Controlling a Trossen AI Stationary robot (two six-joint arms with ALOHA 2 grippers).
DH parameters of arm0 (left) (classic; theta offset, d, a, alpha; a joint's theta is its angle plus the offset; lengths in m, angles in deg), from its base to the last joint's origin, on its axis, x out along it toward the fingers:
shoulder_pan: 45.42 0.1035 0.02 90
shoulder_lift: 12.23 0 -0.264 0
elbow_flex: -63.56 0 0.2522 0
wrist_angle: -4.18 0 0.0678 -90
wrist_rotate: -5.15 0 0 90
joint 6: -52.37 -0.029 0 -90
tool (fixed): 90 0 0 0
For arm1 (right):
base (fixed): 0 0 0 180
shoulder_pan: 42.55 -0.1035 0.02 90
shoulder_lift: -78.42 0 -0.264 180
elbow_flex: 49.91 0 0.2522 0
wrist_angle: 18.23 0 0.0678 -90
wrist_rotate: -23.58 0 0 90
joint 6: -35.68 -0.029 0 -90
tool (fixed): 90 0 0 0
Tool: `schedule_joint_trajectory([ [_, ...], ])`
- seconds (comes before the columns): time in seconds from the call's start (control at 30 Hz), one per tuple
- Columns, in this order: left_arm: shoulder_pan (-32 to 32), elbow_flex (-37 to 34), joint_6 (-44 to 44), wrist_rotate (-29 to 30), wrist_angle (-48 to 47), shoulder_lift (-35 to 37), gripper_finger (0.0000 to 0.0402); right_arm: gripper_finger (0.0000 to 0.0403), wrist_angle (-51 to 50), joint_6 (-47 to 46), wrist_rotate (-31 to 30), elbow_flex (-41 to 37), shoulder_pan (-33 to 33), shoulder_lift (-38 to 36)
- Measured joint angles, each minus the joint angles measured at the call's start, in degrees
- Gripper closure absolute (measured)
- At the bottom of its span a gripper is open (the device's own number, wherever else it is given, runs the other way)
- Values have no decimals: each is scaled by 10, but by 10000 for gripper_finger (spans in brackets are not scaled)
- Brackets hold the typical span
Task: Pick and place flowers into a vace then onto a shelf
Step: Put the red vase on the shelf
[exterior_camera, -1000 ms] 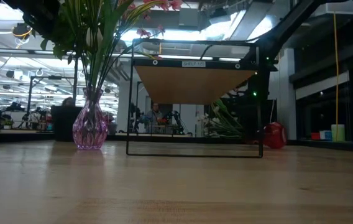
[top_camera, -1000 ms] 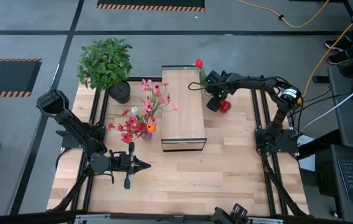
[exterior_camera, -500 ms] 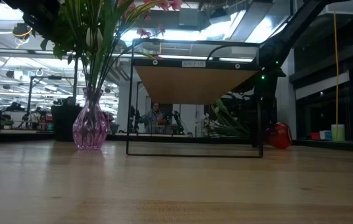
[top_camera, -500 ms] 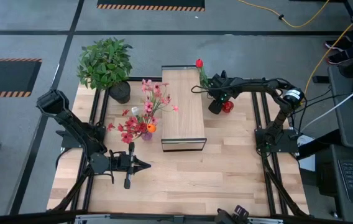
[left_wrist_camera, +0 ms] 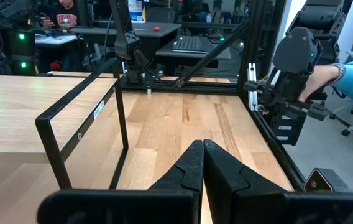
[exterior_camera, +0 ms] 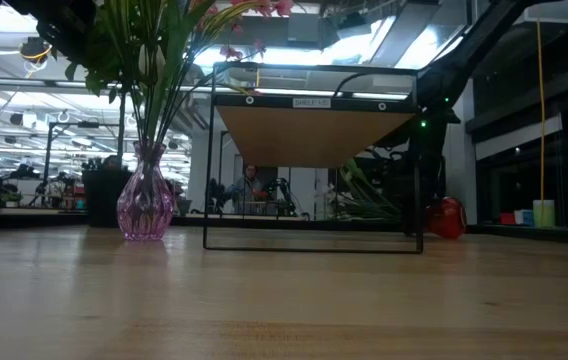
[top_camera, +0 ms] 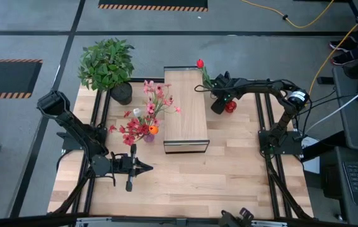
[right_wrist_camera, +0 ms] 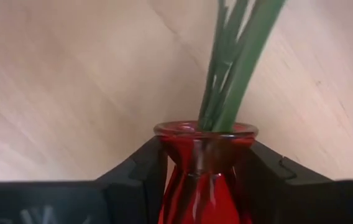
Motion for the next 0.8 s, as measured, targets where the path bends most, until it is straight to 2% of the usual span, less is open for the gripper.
schedule_joint_trajectory([
  [0.3,0,0,0,0,0,0,396,250,8,-28,22,0,2,0],
  [0.8,0,0,0,0,0,0,396,250,97,-38,38,0,2,0],
])
